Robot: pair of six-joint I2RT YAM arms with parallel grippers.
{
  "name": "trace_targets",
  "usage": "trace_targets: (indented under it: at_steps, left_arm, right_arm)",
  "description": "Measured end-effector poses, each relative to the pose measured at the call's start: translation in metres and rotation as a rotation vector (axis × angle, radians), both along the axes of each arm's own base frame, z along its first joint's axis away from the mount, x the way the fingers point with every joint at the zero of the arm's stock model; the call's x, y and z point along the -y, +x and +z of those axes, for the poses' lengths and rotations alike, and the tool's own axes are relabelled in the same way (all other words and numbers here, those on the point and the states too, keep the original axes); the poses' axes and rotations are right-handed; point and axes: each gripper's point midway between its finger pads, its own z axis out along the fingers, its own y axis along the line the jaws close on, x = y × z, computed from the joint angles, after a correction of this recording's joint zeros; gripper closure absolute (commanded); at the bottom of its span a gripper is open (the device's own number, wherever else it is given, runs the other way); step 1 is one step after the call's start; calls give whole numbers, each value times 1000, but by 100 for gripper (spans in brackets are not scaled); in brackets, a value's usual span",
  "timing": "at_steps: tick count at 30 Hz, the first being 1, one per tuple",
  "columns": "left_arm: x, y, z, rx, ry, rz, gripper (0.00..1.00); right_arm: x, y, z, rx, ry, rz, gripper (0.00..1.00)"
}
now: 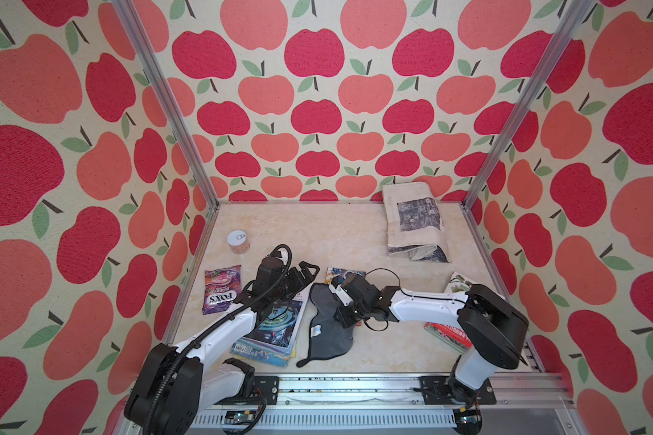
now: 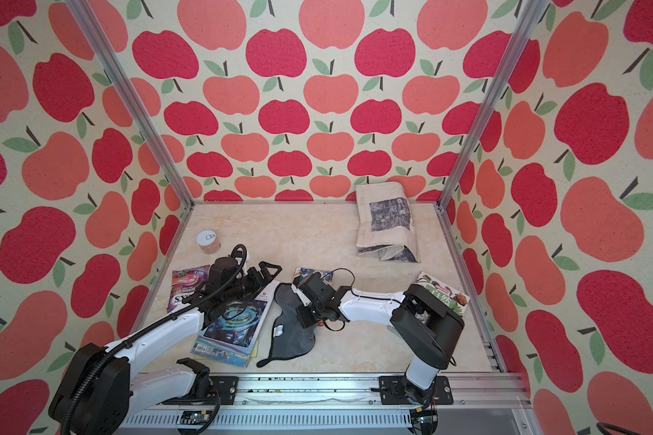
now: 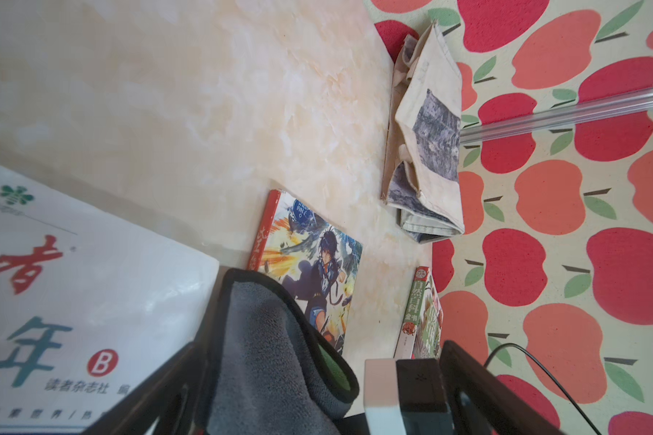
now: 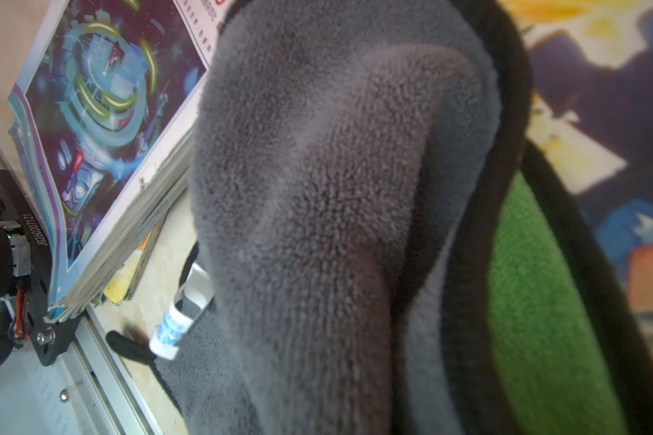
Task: Wipe the cover of the book
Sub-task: Wipe the dirt from the cover of the book.
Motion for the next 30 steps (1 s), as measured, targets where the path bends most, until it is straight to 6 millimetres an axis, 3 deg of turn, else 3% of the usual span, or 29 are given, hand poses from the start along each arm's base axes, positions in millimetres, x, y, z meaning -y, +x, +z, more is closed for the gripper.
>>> trace_targets:
  at_steps: [6,12,17,30]
  left_arm:
    - [28,-3,-34,-84,37,-81,1]
    - [50,-1,-52,-139,53,-136,1]
    - [67,-15,-56,-147,46,-184,1]
    - [61,-27,-59,-142,60,-167,1]
  right_arm:
    - [51,-7,0,-6,-24,-88,100]
    - [72,-6,2,4,-70,-130,100]
    - [78,-5,4,7,-85,-139,100]
    - [55,7,27,30,-30,-111,100]
